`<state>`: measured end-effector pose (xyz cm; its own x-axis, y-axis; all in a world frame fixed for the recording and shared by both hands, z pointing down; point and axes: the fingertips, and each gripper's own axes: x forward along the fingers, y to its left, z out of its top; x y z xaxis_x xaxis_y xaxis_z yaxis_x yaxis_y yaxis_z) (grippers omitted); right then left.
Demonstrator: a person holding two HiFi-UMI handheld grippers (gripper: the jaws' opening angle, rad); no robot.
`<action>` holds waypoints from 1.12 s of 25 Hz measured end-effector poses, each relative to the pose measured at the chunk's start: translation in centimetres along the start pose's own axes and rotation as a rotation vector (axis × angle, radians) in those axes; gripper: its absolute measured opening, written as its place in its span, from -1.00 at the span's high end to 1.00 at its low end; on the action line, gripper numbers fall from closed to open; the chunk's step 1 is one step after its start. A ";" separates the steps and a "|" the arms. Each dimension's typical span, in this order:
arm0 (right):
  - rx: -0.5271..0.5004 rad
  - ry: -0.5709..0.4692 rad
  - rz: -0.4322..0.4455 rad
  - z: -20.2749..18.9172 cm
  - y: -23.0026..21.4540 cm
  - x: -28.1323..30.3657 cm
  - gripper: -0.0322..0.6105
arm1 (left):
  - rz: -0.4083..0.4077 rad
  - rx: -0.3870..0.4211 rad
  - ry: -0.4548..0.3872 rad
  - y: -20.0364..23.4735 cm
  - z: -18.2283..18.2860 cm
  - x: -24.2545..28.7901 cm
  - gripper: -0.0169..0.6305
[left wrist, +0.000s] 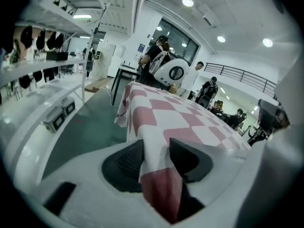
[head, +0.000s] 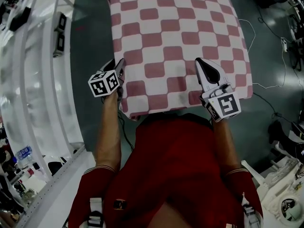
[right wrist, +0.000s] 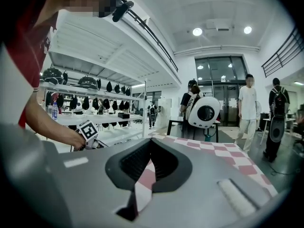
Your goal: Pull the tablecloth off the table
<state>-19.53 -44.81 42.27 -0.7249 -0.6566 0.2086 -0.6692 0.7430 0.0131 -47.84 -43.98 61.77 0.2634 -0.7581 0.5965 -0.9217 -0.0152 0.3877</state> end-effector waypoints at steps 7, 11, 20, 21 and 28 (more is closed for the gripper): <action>0.008 -0.001 -0.014 -1.1 -0.2 -0.9 0.85 | 0.151 0.106 0.025 0.4 0.3 -0.6 0.60; 0.022 0.007 -0.035 -1.4 -0.9 -1.8 0.85 | 0.197 0.117 0.026 1.1 0.7 -1.1 0.87; 0.063 -0.014 -0.072 -1.6 -2.5 -3.6 0.85 | 0.172 0.103 -0.004 -0.3 1.6 -1.5 0.92; 0.065 -0.012 -0.080 -1.7 -3.0 -4.0 0.85 | 0.166 0.103 -0.014 -0.8 1.9 -1.7 0.92; 0.072 -0.003 -0.122 -2.6 -7.9 -6.3 0.85 | 0.165 0.090 -0.071 -3.6 3.3 -2.7 0.92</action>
<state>-9.23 -46.16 43.40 -0.6380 -0.7416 0.2071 -0.7621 0.6467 -0.0320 -46.13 -44.05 56.41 0.0883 -0.7994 0.5943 -0.9733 0.0575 0.2220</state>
